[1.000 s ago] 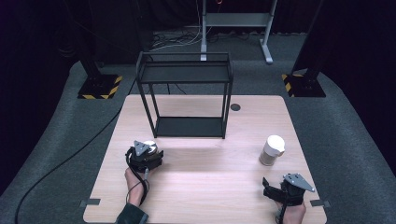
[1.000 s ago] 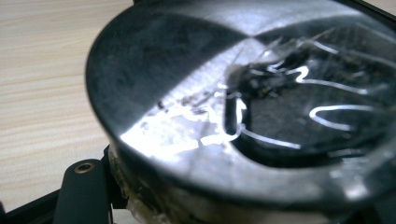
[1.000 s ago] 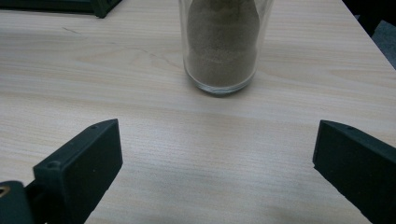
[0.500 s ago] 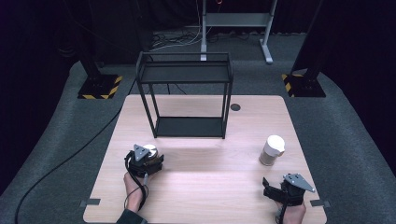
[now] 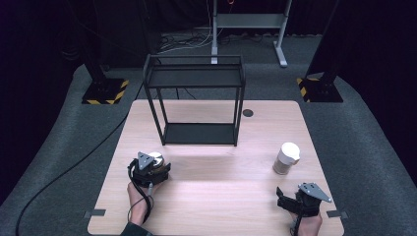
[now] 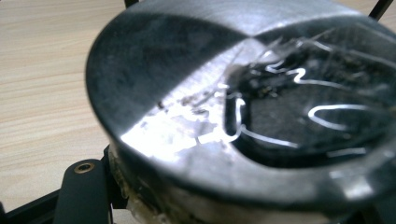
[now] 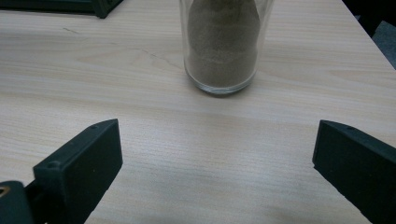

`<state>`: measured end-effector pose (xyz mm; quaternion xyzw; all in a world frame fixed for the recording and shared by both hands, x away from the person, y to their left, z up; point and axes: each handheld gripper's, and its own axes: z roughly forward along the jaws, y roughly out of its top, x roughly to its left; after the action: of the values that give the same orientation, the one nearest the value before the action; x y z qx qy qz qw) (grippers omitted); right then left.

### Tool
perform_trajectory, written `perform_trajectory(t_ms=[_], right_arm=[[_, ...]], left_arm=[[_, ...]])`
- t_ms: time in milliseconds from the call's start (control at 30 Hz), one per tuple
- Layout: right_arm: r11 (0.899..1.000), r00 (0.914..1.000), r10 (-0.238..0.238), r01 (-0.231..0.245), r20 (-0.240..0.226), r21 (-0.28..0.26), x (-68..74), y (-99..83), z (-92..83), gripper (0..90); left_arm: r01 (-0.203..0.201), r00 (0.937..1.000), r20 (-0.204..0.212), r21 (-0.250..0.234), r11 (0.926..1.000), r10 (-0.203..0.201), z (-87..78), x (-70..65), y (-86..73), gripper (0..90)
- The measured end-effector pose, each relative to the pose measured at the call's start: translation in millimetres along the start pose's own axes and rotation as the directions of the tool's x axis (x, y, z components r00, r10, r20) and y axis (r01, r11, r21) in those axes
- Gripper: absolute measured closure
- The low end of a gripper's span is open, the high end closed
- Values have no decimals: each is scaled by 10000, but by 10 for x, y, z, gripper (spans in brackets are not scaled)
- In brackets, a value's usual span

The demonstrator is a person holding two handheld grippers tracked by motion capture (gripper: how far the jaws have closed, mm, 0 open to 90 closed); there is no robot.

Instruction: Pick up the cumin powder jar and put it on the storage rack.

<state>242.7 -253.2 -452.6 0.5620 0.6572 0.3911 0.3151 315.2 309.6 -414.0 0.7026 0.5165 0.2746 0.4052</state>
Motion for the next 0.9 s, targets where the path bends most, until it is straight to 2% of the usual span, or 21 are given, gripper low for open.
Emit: perform_trajectory(t_ms=[267, 367, 633, 900], right_arm=[[10000, 10000, -2, 3, -67, 64, -12, 12, 6, 4], [9999, 9997, 14, -10, -238, 148, -41, 26, 12, 4], [9997, 9995, -186, 190, -246, 152, -24, 27, 13, 4], [9998, 9996, -173, 175, -214, 102, -14, 19, 9, 3]], left_arm=[[-166, 9999, -20, -96, 9998, 166, -66, -5, 60, 308], [-242, 9997, -26, -83, 9997, 242, -75, 0, 89, 308], [-277, 9996, -87, -21, 9996, 277, -93, 9, 159, 308], [-412, 9991, -32, -86, 9991, 412, -99, 7, 241, 308]])
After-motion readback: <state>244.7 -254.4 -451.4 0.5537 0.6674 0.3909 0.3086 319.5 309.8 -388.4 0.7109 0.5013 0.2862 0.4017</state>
